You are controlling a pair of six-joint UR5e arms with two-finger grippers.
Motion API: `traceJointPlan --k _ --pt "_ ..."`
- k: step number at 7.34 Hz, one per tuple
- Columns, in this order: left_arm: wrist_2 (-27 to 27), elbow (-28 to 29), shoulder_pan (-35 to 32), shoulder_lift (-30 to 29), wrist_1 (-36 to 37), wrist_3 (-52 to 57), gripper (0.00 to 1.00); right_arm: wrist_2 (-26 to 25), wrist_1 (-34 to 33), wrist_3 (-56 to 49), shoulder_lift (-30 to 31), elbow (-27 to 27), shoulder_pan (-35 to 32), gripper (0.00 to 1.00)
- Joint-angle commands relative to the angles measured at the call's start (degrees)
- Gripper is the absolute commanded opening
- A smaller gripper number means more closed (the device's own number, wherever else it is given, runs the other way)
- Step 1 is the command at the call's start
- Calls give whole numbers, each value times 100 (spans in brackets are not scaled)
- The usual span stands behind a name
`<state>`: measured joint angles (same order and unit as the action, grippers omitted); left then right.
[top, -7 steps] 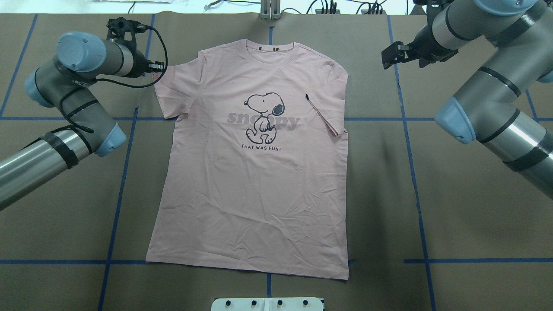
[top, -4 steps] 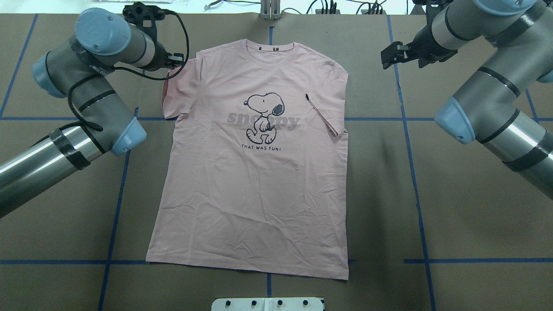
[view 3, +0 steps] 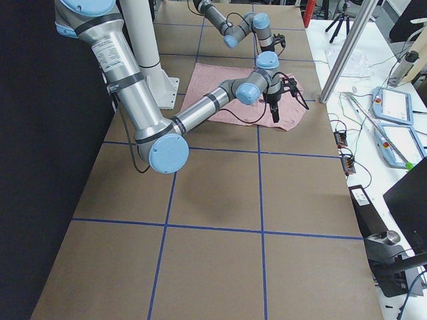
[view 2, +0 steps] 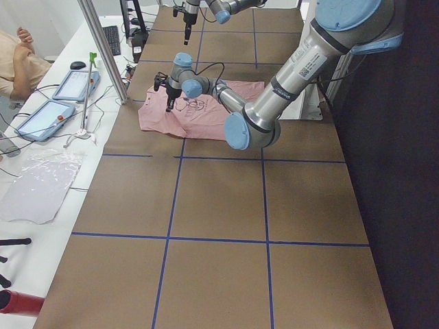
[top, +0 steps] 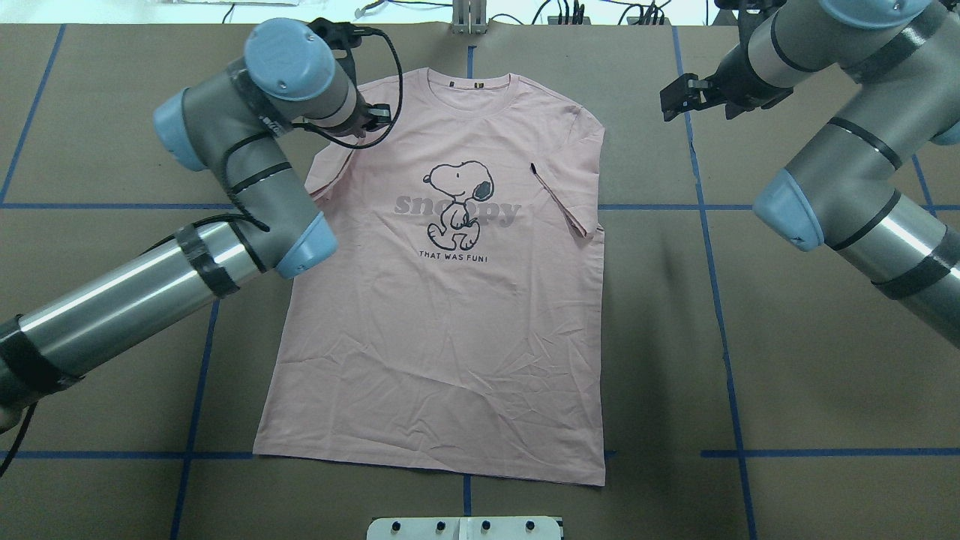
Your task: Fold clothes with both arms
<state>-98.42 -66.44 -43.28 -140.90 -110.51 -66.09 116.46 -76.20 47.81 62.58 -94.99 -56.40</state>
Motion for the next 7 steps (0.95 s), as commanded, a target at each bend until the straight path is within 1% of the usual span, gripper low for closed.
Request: traceJointPlan --k 1,2,3,4,5,7 --pt "112 518 30 -298 -41 34 0 0 0 0 -9 7 41 100" --pt "121 457 30 -228 -206 548 99 0 9 0 -9 -10 41 100" --pt "69 48 21 77 -600 788 100 0 0 9 -9 -54 50 100" --pt "-167 -522 21 428 -604 877 100 0 0 183 9 -229 128 100" --pt "-395 -1154 21 823 -569 939 100 -157 -26 637 9 -483 355 100" --pt "-441 -2359 56 1553 -551 940 100 -902 -79 1656 157 -1150 1285 100"
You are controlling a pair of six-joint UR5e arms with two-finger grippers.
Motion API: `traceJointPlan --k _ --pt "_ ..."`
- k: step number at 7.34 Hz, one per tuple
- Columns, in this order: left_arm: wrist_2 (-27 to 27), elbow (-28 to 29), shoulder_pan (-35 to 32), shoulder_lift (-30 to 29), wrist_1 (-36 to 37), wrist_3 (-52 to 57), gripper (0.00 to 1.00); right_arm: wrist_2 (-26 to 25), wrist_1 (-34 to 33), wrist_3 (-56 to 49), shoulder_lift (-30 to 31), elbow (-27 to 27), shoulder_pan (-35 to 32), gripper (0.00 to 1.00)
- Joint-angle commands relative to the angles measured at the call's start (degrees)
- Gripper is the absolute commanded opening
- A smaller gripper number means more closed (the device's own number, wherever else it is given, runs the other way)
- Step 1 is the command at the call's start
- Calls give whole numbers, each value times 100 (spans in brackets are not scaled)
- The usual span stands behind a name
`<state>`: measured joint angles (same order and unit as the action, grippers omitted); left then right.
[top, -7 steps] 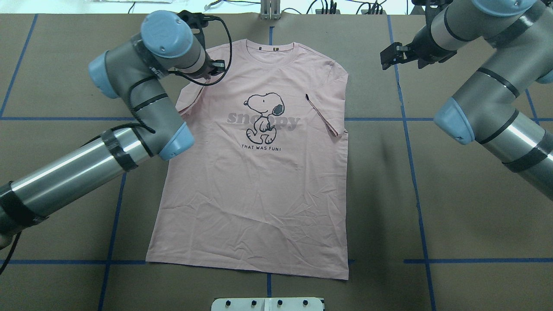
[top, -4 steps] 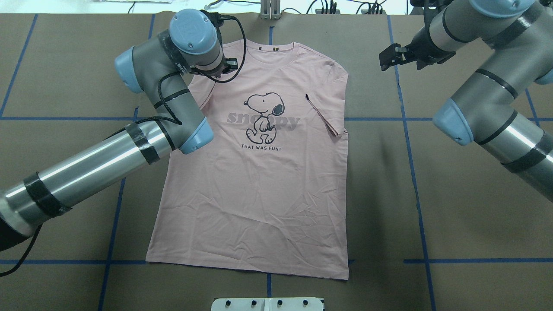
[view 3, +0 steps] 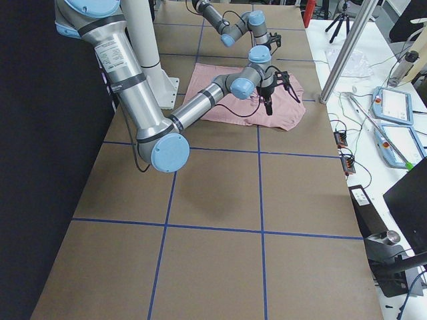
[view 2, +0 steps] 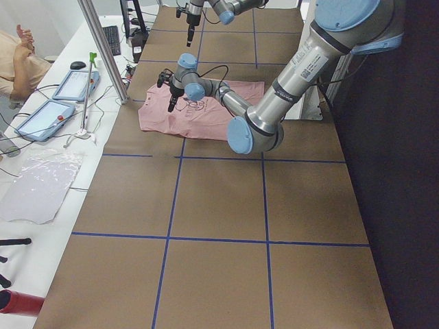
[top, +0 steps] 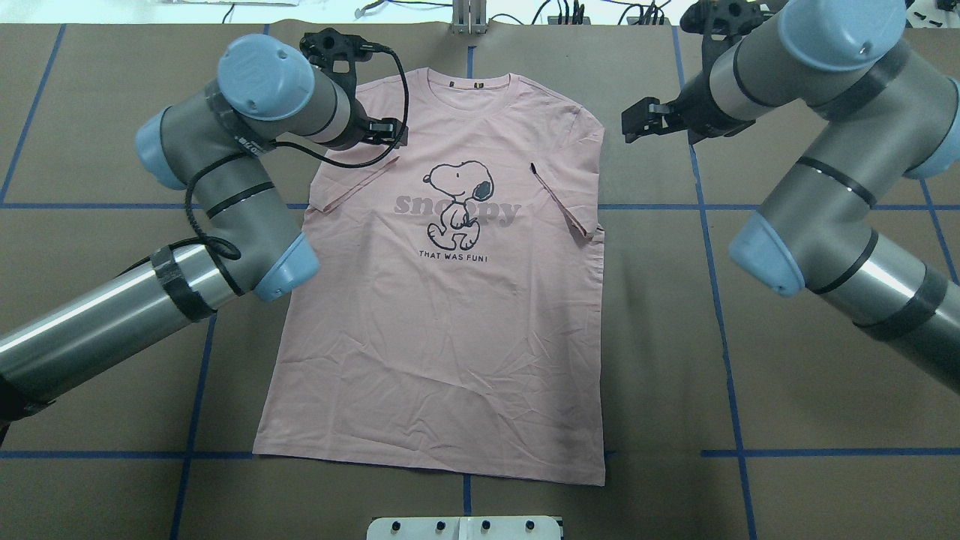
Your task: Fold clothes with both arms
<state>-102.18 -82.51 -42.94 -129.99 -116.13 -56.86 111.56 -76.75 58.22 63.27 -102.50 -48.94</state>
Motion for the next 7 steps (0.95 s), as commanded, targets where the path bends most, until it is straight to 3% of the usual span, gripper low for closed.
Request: traceJointPlan --k 1,4,6,7 --pt "-309 -1367 23 1005 -23 17 100 -859 -33 1282 368 -916 1170 100" --pt "-268 -2889 698 2254 -50 -454 100 -3071 -304 2883 1624 -2358 3550 100" --pt "-206 -3471 1129 3134 -85 -755 100 -4128 -1057 4235 1698 -2643 4783 100" --pt "194 -3621 1505 3460 -129 -1183 95 -4333 -1149 4686 1698 -2643 5058 96"
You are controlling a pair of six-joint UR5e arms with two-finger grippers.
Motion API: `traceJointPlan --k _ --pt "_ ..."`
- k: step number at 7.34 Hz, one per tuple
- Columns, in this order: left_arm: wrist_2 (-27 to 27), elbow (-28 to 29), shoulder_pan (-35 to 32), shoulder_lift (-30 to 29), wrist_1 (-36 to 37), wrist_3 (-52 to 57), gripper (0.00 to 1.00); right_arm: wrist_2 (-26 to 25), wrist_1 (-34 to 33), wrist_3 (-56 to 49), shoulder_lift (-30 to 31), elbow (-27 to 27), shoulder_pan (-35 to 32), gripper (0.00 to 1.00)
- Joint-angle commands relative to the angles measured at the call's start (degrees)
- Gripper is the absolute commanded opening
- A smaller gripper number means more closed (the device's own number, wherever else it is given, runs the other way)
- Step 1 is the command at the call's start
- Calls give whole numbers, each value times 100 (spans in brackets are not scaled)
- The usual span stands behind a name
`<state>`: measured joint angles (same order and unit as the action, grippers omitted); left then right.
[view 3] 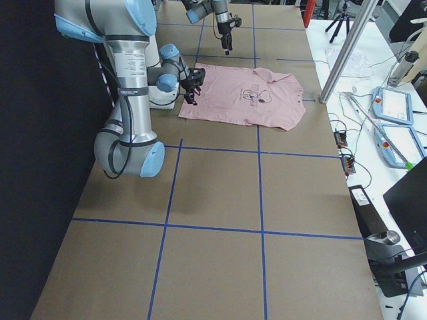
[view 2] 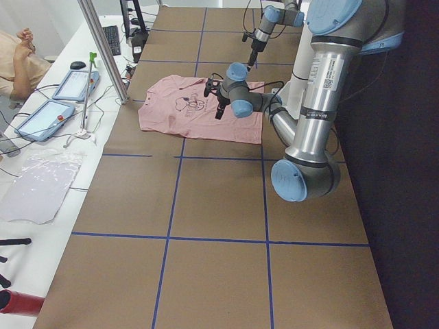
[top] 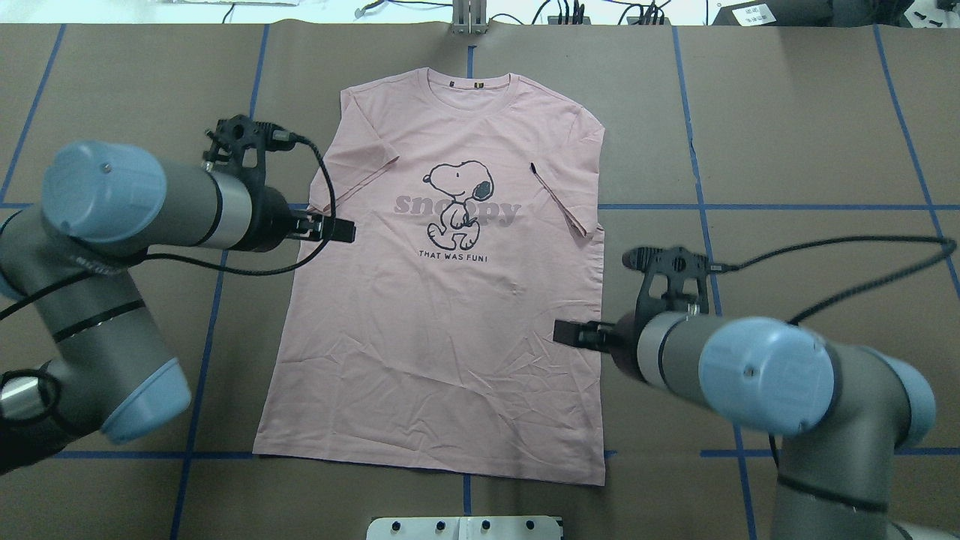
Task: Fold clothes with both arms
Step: 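Lower both grippers to the shirt hem nearest the robot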
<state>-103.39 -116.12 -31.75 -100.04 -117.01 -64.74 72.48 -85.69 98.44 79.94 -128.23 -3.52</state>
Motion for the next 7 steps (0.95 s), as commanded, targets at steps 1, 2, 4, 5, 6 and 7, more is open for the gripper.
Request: traceJointPlan --k 1,2,4,5,6,7 --pt "694 -297 885 668 -93 -1173 76 -437 -263 720 39 -70 580 95" --pt "1098 -289 1368 878 -102 -1607 68 -472 -264 720 48 -70 581 95" --pt "1408 -227 1812 1126 -102 -1892 68 -525 -264 720 48 -70 581 96" --pt "1409 -210 1882 1153 -102 -1893 68 -525 -264 720 48 -70 590 96" --pt "1409 -192 2040 1205 -102 -1902 68 -525 -264 720 57 -62 590 96" --pt "1401 -192 2120 1232 -102 -1902 63 -525 -264 720 74 -62 590 96"
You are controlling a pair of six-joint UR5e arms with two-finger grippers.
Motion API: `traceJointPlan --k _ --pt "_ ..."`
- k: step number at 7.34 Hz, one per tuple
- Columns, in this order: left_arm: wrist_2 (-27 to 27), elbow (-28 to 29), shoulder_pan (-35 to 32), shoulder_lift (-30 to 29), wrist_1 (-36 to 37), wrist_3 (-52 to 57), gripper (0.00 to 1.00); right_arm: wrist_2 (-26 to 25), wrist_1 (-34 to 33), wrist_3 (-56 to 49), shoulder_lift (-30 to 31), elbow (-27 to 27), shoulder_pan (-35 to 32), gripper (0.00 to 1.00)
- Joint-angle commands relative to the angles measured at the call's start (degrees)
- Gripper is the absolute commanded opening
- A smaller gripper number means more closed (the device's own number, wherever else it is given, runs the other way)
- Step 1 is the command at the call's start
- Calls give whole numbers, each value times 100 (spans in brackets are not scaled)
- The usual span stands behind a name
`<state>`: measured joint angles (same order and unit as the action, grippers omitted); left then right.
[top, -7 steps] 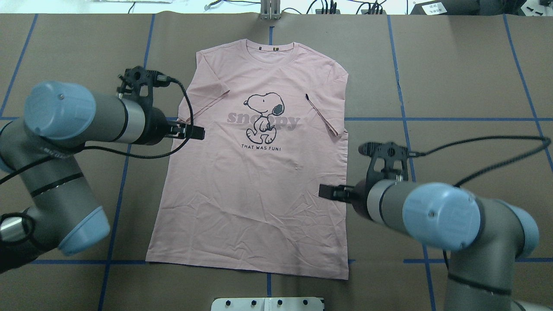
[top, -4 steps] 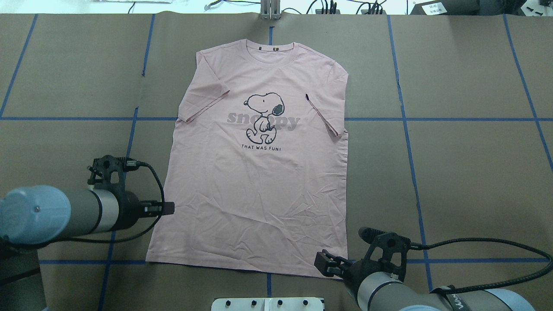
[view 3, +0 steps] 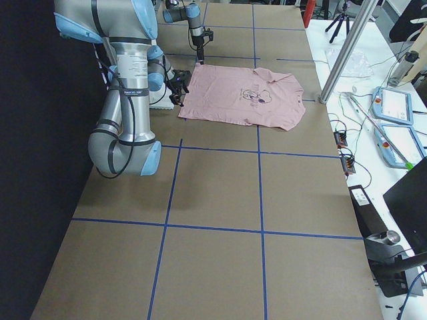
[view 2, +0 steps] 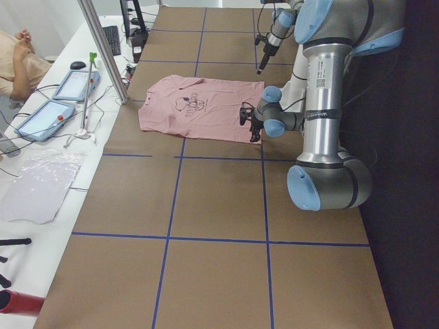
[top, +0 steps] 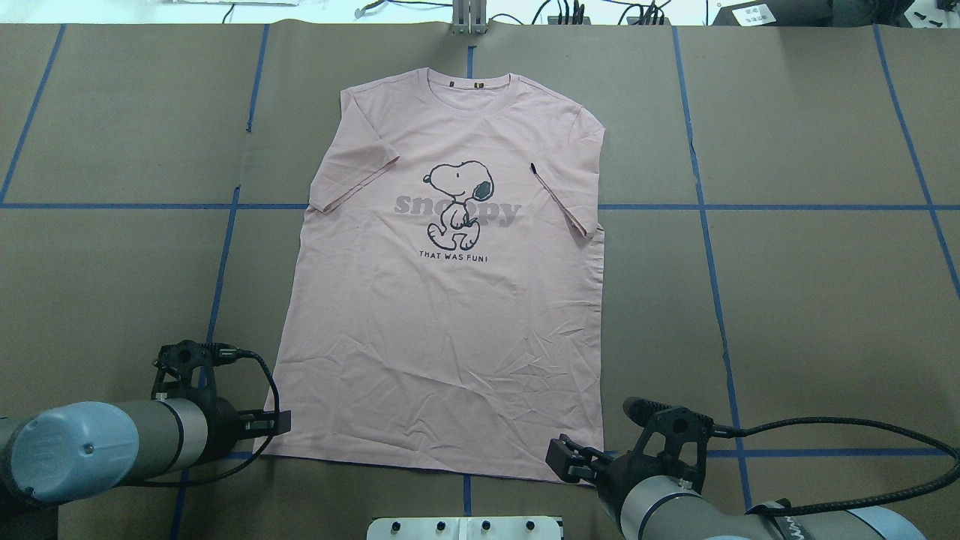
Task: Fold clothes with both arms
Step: 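Lower both grippers to the shirt hem nearest the robot, then grasp the hem corners with both grippers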
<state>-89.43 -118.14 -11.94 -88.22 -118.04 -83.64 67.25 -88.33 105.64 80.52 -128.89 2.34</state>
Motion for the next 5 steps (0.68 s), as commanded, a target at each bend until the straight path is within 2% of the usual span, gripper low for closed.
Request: traceJointPlan --k 1,5 --pt "13 10 201 50 0 -12 59 -2 0 1 33 5 12 96" --pt "4 10 236 121 0 -12 52 -63 0 1 34 13 56 96"
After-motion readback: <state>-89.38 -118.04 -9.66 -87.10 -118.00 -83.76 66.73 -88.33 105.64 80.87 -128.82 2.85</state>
